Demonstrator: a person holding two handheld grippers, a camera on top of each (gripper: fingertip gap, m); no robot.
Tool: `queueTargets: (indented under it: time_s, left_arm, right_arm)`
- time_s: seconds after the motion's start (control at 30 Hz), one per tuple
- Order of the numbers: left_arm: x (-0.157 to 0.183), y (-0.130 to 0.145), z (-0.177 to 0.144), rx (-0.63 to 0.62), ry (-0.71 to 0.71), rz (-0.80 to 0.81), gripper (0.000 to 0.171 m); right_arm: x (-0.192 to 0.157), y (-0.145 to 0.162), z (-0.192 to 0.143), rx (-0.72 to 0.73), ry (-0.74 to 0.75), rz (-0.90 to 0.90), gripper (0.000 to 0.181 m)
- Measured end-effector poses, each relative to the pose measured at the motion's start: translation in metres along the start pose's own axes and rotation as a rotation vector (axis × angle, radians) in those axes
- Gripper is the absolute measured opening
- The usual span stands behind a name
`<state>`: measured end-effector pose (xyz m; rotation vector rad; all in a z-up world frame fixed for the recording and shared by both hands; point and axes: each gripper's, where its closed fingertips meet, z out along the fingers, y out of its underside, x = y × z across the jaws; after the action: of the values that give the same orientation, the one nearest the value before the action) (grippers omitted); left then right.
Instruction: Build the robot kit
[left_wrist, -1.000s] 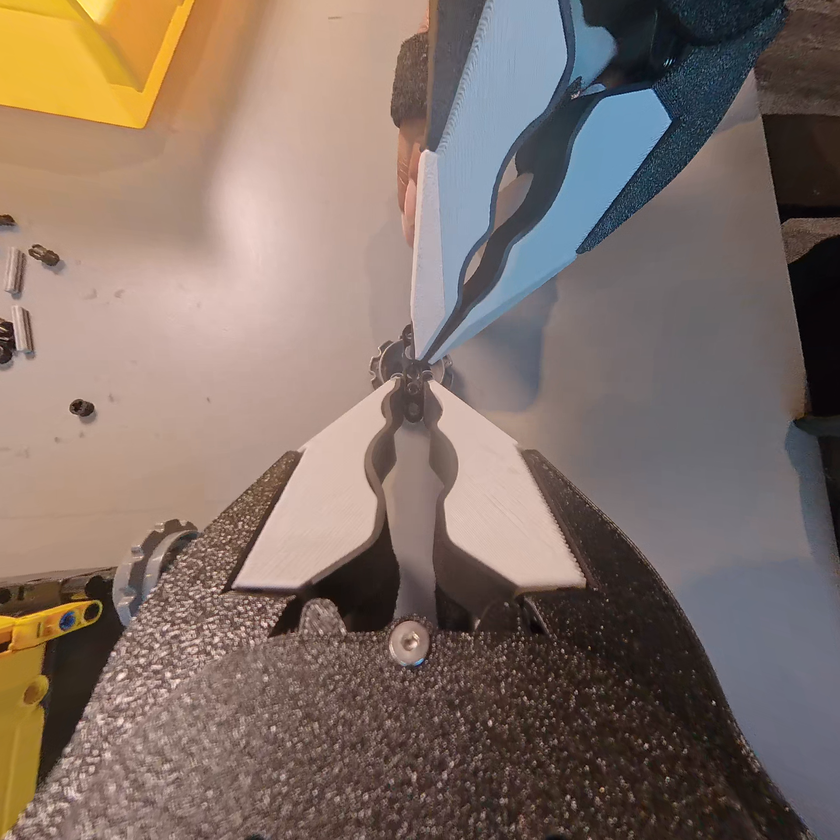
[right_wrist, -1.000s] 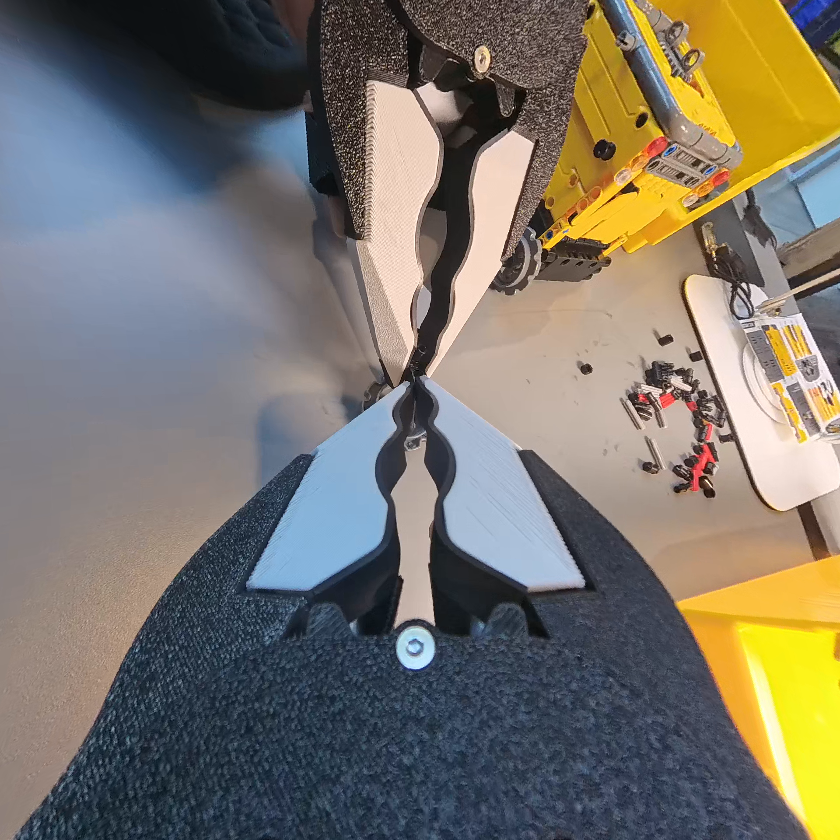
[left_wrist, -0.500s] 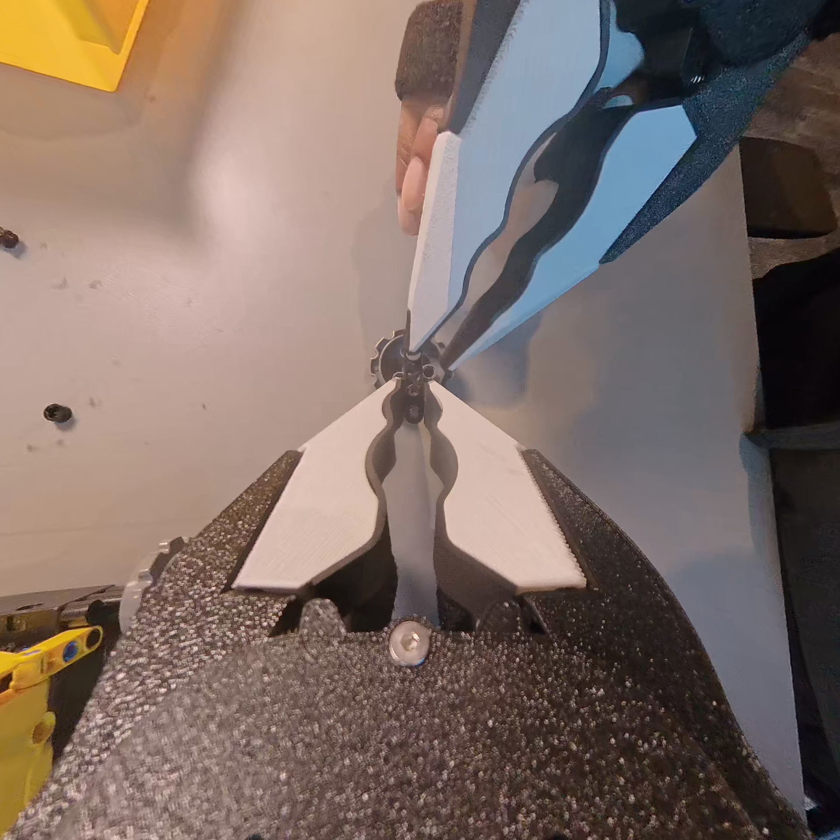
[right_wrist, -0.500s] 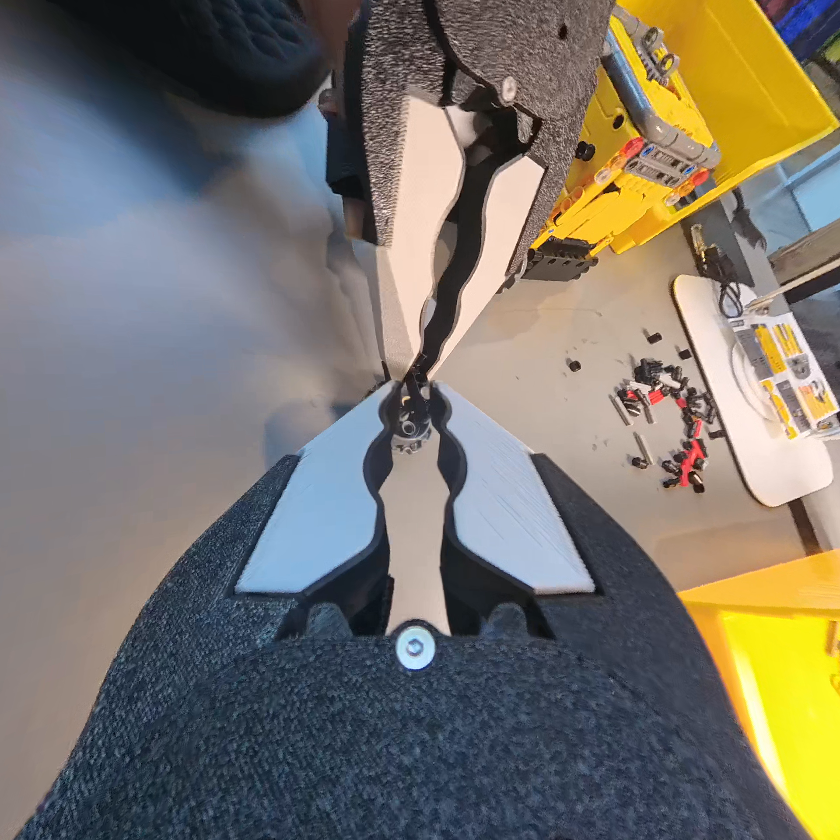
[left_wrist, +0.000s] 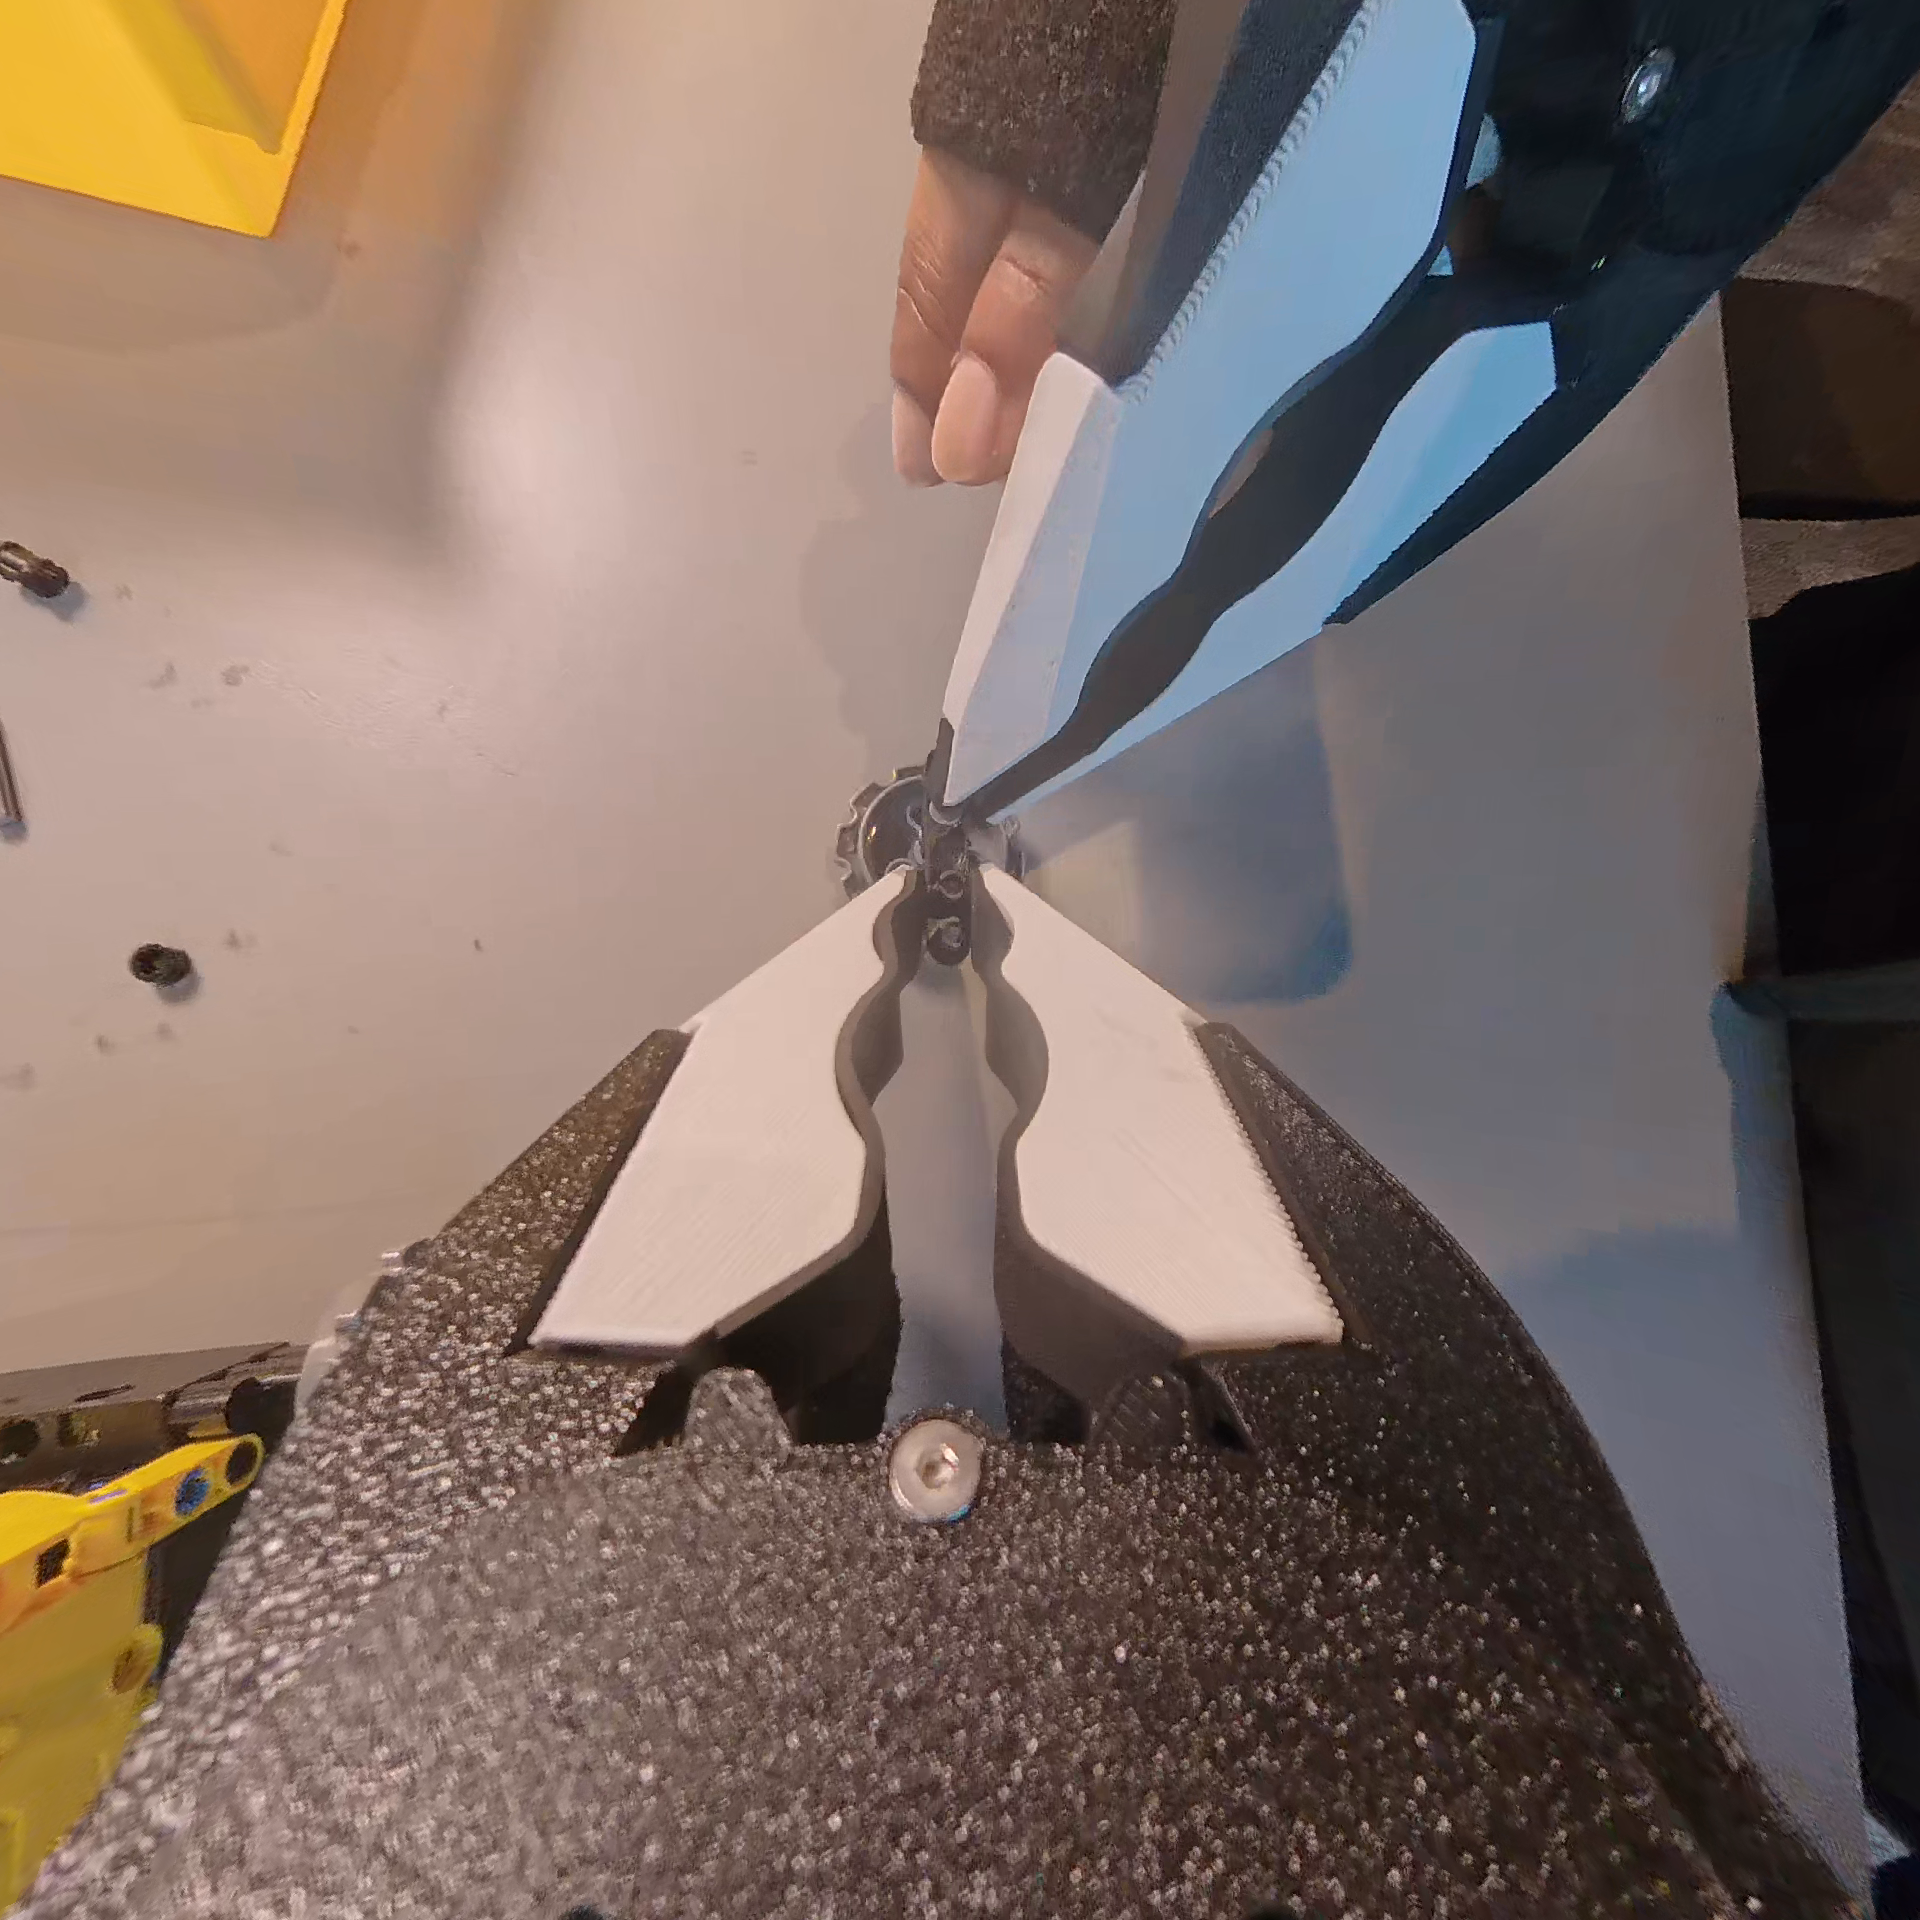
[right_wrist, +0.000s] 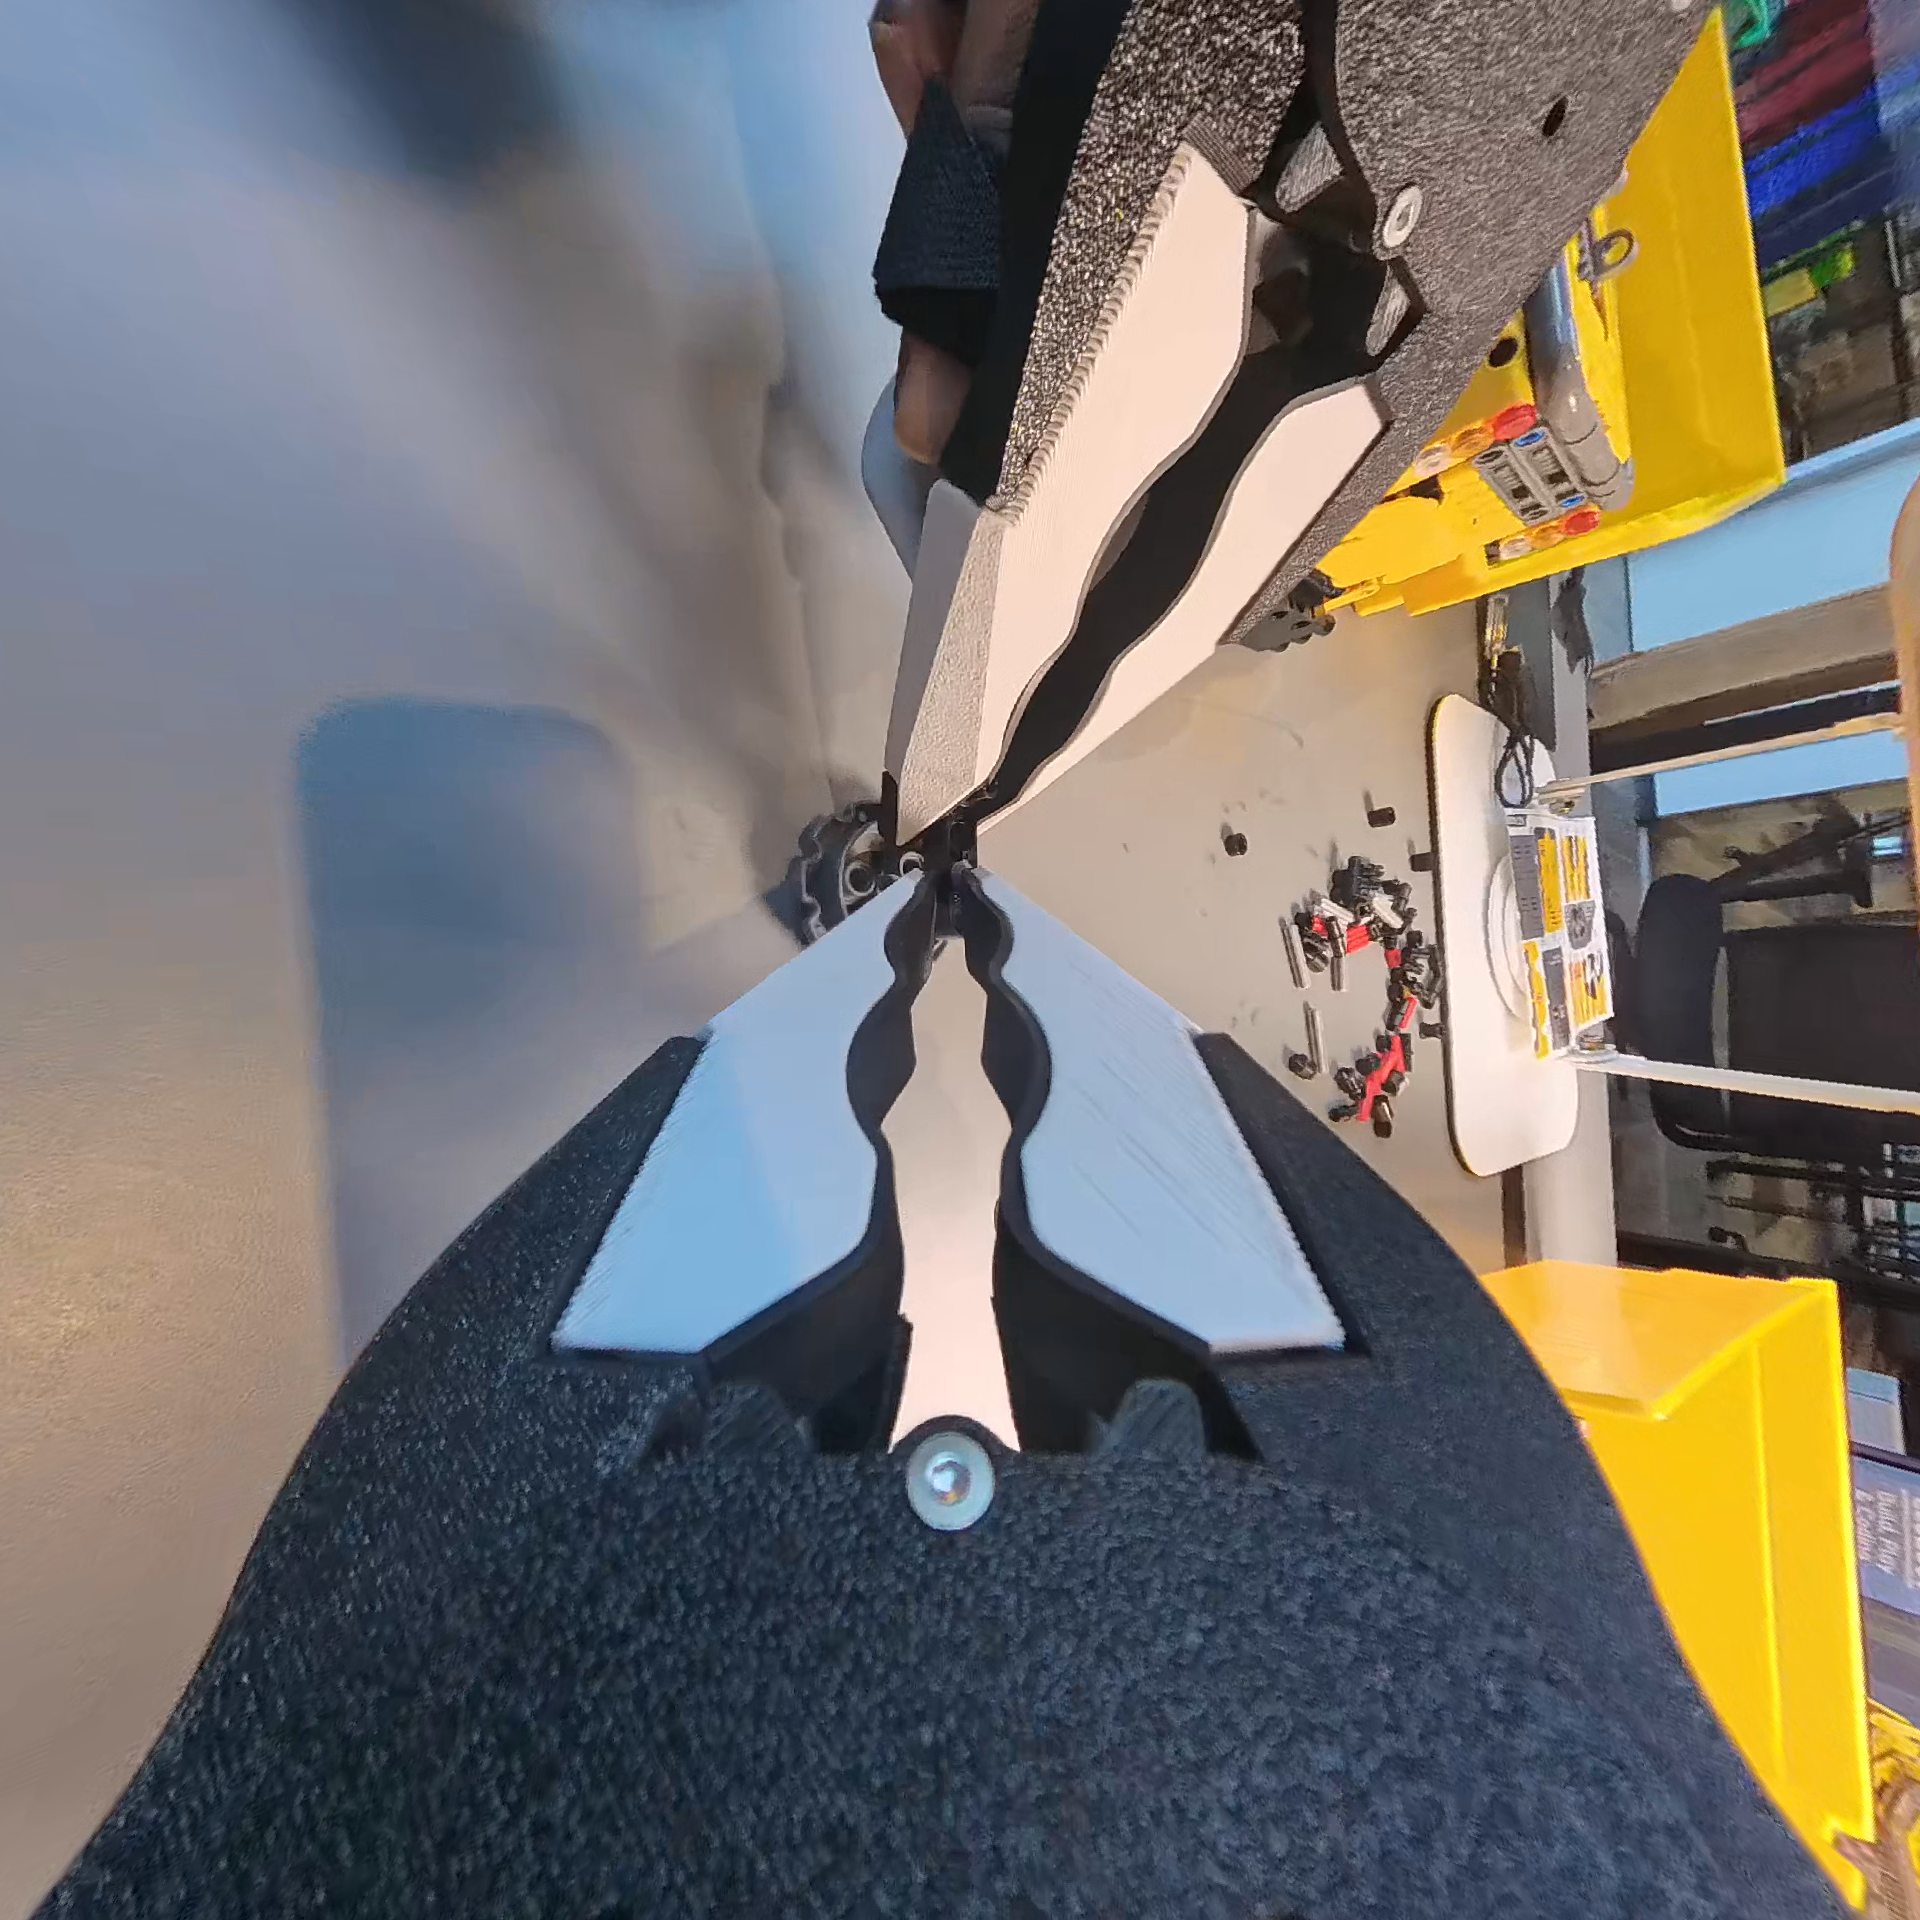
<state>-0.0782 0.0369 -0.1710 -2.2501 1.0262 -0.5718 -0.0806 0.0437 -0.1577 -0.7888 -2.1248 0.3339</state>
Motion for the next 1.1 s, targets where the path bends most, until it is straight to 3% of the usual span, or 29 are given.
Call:
queueTargets:
  time_s: [0.2,0.33,0.73,1.1]
  left_arm:
    - [-0.003,-0.009,-0.006,0.106,-0.058,0.047,0.007]
    - [-0.004,-0.009,-0.004,0.111,-0.079,0.066,0.006]
    - [-0.007,-0.011,-0.003,0.027,-0.013,-0.025,0.005]
    - [-0.009,-0.011,-0.001,-0.074,0.046,-0.072,0.005]
  right_arm:
    - [0.001,0.001,0.001,-0.003,-0.003,0.031,0.004]
    - [0.003,0.002,0.002,-0.001,-0.016,0.059,0.005]
    - [0.005,0.005,0.002,-0.065,0.057,-0.168,0.005]
    - [0.005,0.009,0.004,-0.082,-0.001,-0.092,0.005]
